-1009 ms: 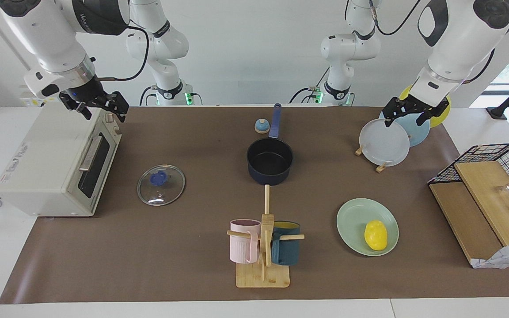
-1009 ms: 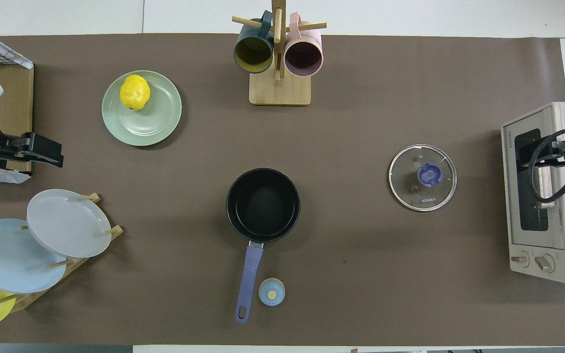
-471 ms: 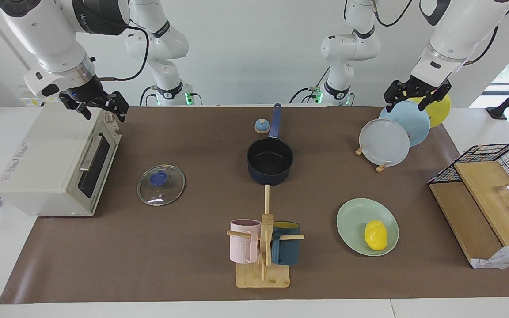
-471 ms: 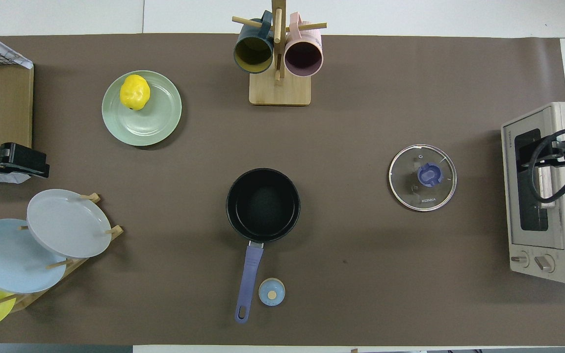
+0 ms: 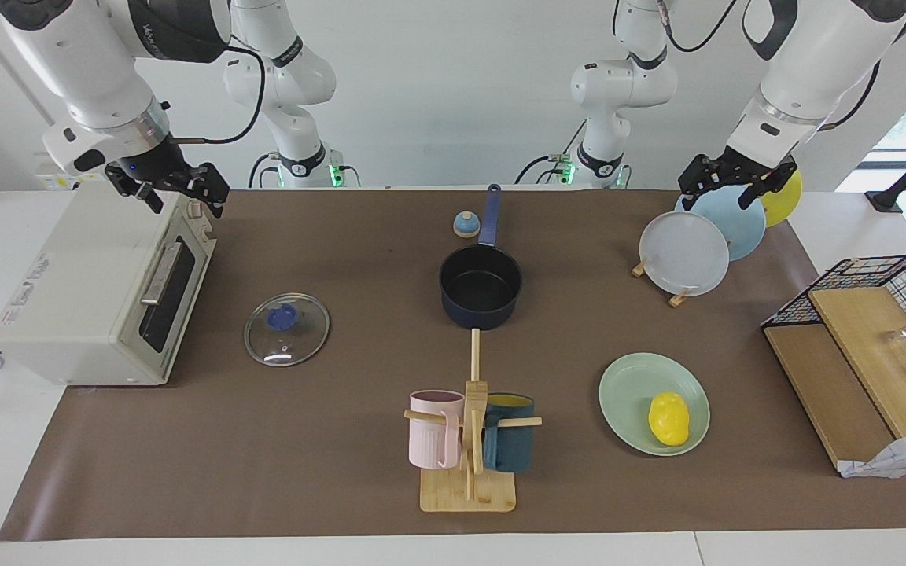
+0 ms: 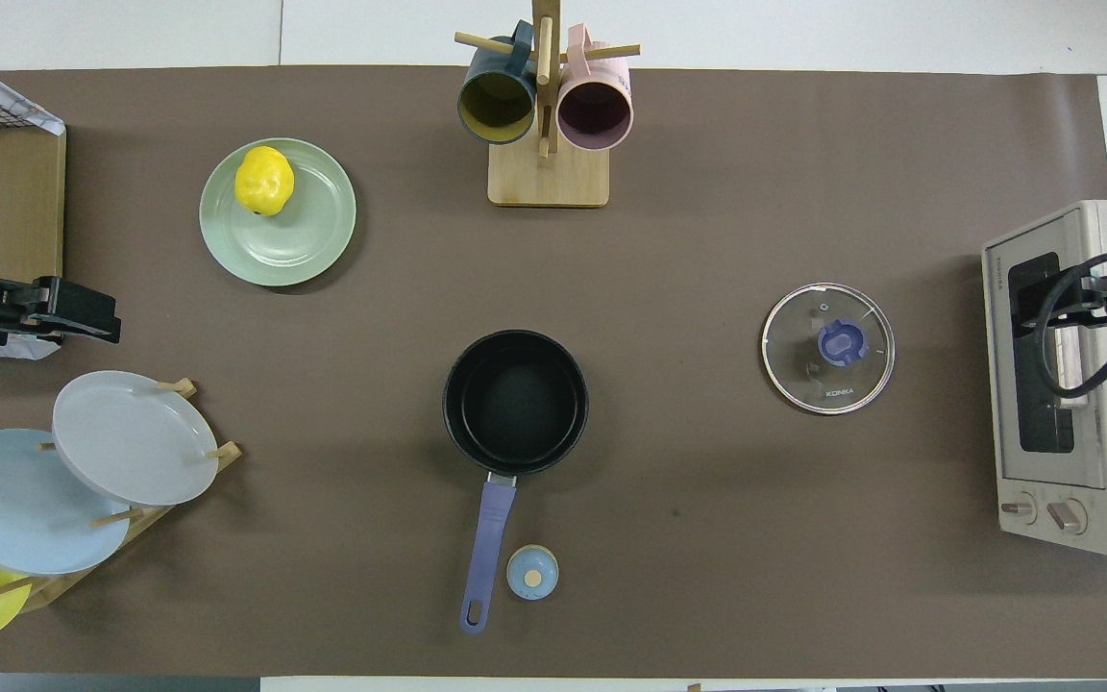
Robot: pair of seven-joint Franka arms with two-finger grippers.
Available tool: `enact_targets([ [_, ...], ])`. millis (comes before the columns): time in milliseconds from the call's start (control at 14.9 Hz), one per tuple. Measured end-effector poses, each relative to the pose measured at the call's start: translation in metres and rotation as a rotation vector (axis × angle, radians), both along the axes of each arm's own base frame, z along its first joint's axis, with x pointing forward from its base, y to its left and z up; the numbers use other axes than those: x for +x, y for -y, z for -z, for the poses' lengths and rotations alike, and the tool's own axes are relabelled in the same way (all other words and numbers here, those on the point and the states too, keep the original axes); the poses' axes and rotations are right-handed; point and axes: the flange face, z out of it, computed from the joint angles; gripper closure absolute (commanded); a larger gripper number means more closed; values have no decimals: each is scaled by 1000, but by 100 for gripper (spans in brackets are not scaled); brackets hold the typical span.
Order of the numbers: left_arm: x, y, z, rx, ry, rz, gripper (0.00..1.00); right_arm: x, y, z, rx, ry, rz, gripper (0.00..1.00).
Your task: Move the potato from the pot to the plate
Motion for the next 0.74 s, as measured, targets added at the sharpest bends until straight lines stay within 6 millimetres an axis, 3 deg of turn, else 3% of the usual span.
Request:
enact_targets([
  [269, 15, 1, 16, -4, 10, 0, 0, 0, 0, 0, 0, 0, 0, 0],
  [740, 18, -2, 13, -7, 34, -4, 0, 0, 0, 0, 0, 0, 0, 0],
])
